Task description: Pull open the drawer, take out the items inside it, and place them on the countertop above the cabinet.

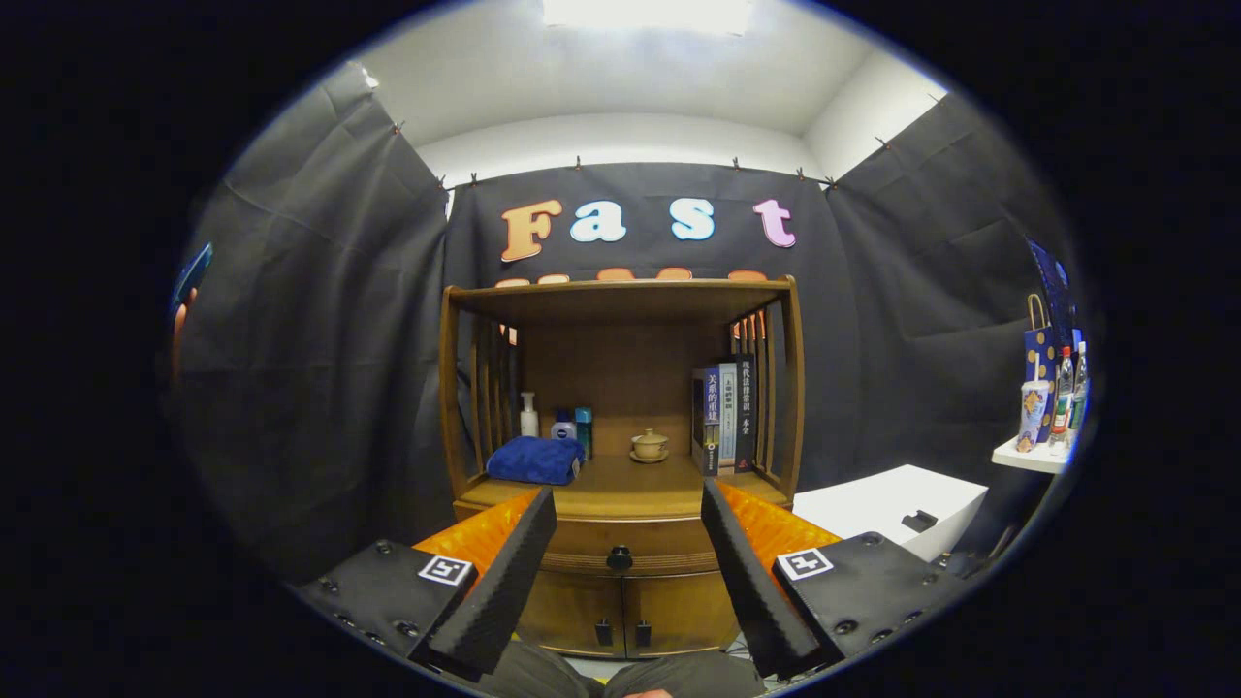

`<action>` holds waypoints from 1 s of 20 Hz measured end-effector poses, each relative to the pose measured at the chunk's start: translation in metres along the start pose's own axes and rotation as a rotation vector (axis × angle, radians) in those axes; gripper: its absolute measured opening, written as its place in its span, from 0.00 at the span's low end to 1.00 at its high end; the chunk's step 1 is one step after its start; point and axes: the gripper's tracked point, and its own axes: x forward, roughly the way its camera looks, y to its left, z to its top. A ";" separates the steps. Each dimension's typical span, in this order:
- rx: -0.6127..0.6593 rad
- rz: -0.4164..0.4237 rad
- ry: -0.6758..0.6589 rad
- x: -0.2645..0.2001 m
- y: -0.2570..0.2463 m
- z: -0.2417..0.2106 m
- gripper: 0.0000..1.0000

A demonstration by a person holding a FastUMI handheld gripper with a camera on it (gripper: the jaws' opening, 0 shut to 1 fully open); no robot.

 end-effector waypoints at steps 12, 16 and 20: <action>0.014 -0.022 -0.010 -0.014 -0.013 -0.001 0.98; 0.004 -0.025 -0.035 0.002 -0.014 0.007 0.98; -0.007 -0.017 -0.052 0.044 -0.012 0.015 0.98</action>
